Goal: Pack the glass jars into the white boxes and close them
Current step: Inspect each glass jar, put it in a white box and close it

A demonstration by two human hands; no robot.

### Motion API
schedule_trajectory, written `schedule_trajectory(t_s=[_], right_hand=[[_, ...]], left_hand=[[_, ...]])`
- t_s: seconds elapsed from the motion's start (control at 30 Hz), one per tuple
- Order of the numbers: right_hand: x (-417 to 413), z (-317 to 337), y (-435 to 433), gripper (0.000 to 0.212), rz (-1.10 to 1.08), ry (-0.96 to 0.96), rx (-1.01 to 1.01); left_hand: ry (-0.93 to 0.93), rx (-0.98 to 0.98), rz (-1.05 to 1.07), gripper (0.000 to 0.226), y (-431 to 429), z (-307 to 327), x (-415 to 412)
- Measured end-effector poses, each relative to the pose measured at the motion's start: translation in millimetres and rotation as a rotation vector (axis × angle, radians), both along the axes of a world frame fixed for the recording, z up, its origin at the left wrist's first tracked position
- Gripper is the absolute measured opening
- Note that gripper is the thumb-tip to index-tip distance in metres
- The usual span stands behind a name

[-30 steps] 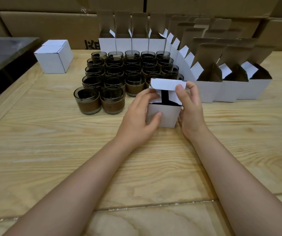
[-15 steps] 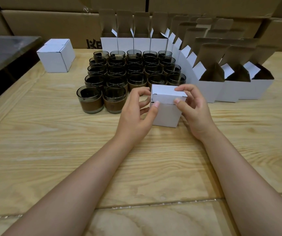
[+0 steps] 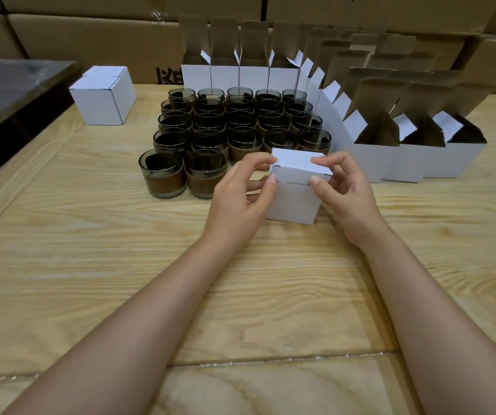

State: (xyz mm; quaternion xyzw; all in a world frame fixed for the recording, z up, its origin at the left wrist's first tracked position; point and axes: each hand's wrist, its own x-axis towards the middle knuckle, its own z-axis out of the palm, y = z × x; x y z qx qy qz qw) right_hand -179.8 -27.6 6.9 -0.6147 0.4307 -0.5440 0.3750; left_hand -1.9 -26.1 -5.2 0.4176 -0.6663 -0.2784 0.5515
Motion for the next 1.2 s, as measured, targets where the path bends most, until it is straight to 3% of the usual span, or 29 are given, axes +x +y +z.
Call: schedule_trajectory(t_s=[0.37, 0.67, 0.77, 0.9, 1.07, 1.2], right_hand=[[1.4, -0.2, -1.1, 0.021, -0.06, 0.02, -0.017], [-2.8, -0.9, -1.1, 0.022, 0.017, 0.009, 0.023], [-2.7, -0.3, -2.6, 0.007, 0.038, -0.064, 0.093], [-1.3, 0.5, -5.6, 0.011, -0.009, -0.148, 0.148], [-4.0, 1.6, -3.5, 0.013, 0.02, -0.208, 0.212], [-3.5, -1.7, -4.2, 0.023, -0.002, -0.242, 0.21]], left_hand=[[0.02, 0.023, 0.048, 0.016, 1.7, 3.7, -2.0], [-0.11, -0.04, 0.041, 0.018, 2.7, 1.1, 0.5], [-0.176, -0.066, 0.048, 0.013, 1.1, -0.5, 2.3], [-0.209, -0.136, 0.086, 0.019, -0.8, 0.4, 2.3], [-0.128, -0.089, 0.041, 0.017, -3.1, -1.3, 2.2], [-0.073, -0.094, 0.027, 0.03, -1.4, -2.4, 4.3]])
